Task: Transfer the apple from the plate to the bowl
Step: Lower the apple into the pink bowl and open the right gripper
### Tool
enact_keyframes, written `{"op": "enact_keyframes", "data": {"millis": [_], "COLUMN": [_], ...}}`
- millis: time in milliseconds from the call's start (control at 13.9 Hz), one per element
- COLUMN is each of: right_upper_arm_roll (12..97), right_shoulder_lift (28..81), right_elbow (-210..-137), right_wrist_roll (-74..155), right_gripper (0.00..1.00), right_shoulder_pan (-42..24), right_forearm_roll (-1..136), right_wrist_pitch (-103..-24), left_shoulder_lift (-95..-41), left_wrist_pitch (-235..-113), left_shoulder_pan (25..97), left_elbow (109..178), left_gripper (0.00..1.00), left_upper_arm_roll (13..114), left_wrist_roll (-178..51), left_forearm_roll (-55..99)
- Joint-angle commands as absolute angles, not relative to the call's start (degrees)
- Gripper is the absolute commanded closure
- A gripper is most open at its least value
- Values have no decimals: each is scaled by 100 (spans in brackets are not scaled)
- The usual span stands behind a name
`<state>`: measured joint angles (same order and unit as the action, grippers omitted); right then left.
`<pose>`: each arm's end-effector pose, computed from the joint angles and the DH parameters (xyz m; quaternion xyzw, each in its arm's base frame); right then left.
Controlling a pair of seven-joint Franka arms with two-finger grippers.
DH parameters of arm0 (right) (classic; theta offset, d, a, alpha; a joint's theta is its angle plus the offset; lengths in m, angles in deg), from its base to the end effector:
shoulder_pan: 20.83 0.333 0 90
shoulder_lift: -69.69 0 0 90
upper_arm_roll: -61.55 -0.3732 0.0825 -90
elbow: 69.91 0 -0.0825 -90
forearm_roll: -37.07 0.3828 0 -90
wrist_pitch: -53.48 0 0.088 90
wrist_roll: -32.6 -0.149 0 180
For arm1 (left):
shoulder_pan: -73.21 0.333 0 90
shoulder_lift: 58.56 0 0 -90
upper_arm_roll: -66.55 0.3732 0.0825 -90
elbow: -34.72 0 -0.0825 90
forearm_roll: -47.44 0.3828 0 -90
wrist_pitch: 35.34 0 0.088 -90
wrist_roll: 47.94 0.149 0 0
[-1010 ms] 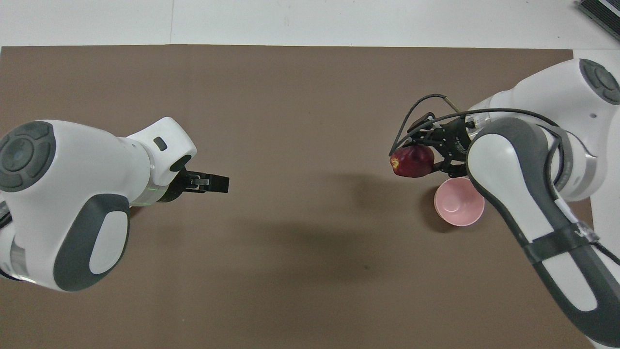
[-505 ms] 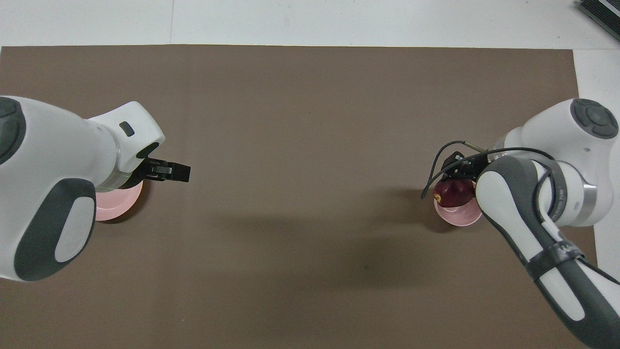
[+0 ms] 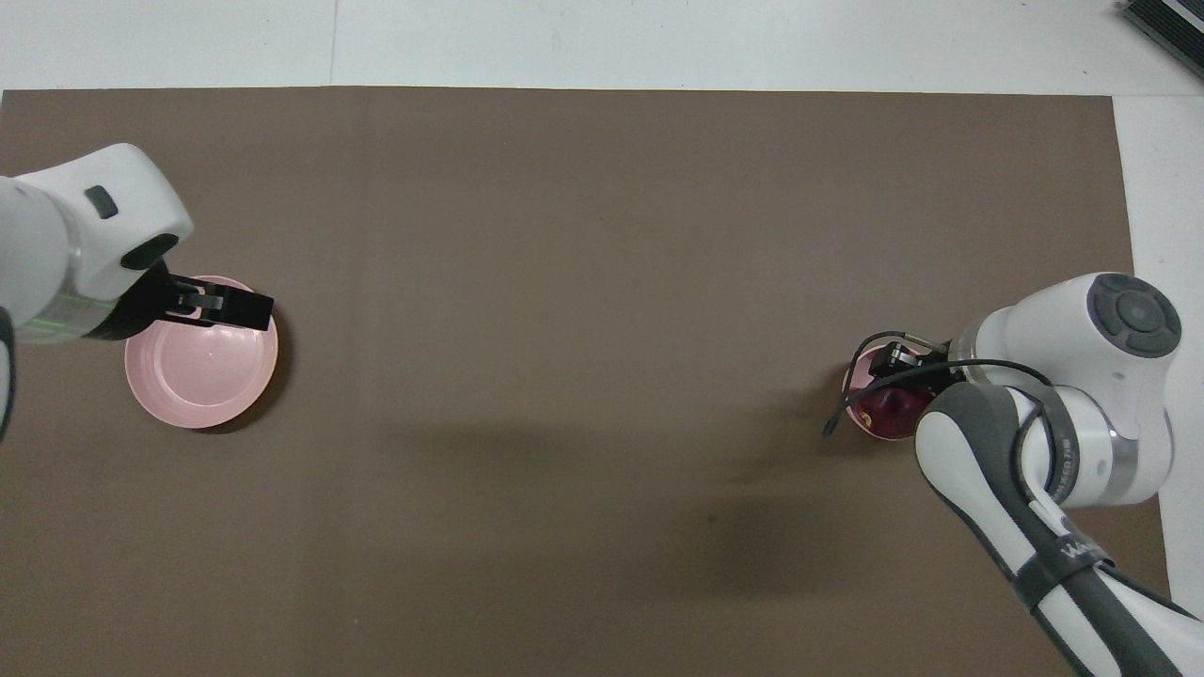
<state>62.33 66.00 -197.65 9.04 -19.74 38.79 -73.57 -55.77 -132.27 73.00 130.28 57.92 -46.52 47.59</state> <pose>0.5243 0.0048 0.3534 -0.9768 0.2106 0.0397 0.0030 0.5425 -0.0861 0.6311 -0.9953 0.0895 -0.0363 0.0026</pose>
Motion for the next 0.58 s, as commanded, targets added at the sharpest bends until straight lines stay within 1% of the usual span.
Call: {"op": "enact_keyframes", "data": {"millis": [0, 144, 289, 505], "right_upper_arm_roll": [6173, 6164, 6164, 6164], "right_shoulder_lift": [6504, 6512, 6512, 6512], "right_elbow": [-19412, -19008, -18560, -17875], "right_wrist_roll": [1159, 1552, 1966, 2511], "right_gripper": [0, 0, 0, 0], "right_shoulder_pan": [-2074, -2065, -2048, -2039], "right_forearm_roll": [3733, 3698, 3698, 3576], "right_wrist_pitch": [-7292, -6994, -6729, -6151], "left_shoulder_lift": [-5785, -5873, -5865, -5908], "left_wrist_pitch": [-12510, -12166, -12156, -12060], "left_shoulder_pan": [7277, 7259, 7058, 7039], "left_elbow": [12342, 12103, 12102, 11998], "left_gripper": [0, 0, 0, 0], "left_upper_arm_roll": [6153, 6365, 6741, 6787], "left_wrist_roll": [-4339, -4249, -4223, -4135], "left_forearm_roll": [4665, 4639, 4621, 4665]}}
